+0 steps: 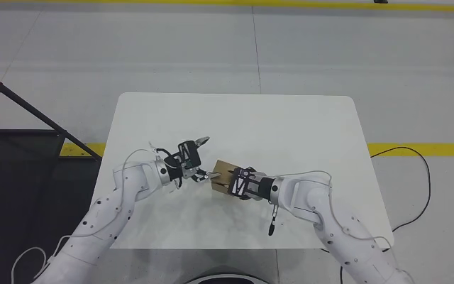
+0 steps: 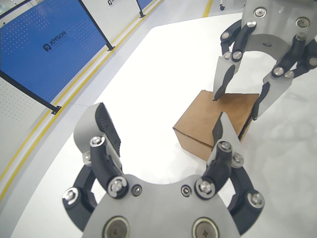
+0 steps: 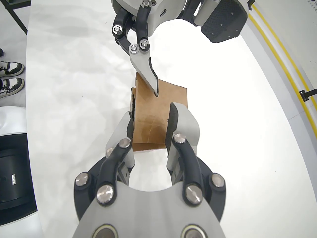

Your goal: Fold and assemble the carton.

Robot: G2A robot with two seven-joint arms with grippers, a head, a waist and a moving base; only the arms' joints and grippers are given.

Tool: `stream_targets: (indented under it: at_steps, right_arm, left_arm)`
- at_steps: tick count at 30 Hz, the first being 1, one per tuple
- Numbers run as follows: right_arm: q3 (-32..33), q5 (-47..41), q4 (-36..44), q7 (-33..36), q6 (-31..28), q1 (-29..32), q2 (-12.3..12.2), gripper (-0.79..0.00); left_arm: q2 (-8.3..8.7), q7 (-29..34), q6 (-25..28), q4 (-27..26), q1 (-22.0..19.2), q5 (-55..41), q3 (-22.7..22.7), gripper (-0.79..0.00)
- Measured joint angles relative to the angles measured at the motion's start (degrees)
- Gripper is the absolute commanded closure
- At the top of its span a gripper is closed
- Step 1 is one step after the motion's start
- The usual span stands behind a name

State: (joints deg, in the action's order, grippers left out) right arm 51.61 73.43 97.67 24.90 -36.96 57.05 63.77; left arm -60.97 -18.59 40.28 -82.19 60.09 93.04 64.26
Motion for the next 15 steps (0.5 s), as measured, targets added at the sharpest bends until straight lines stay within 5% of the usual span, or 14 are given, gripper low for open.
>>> stream_targets:
  at_steps: [15]
  right_arm:
    - [-0.21, -0.02, -0.55, 0.69, -0.46, -0.11, 0.38, -0.308]
  left_arm:
    - [0.17, -0.99, 0.89, 0.6, -0.06, 1.96, -0.73, -0.785]
